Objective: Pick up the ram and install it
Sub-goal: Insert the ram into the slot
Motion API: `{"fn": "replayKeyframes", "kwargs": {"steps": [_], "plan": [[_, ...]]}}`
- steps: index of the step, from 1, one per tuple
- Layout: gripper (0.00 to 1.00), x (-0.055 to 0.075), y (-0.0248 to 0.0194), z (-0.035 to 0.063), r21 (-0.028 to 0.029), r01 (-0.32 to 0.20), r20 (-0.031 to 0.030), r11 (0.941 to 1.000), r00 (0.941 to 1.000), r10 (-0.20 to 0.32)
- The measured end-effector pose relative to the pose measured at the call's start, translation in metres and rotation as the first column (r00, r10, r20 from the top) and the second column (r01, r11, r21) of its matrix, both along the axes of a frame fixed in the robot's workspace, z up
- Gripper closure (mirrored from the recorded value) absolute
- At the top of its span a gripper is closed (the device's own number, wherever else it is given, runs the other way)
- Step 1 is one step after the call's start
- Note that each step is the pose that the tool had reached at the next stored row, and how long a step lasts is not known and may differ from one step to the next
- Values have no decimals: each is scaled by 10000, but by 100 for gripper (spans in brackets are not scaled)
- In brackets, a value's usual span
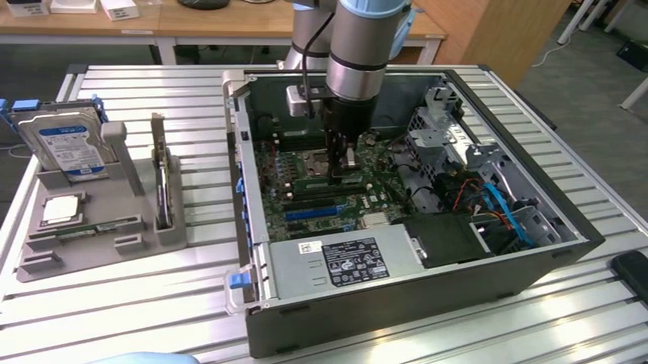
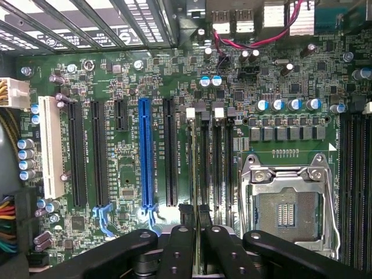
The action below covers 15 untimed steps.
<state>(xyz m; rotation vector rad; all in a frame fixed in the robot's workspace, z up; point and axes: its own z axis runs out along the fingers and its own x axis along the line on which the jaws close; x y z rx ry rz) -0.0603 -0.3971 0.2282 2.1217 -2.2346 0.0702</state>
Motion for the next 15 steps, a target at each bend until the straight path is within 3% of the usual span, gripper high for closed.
{"fn": "replayKeyframes", "kwargs": {"steps": [15], "plan": [[87, 0, 0, -27, -1, 0, 0, 10000, 10000, 0]]}}
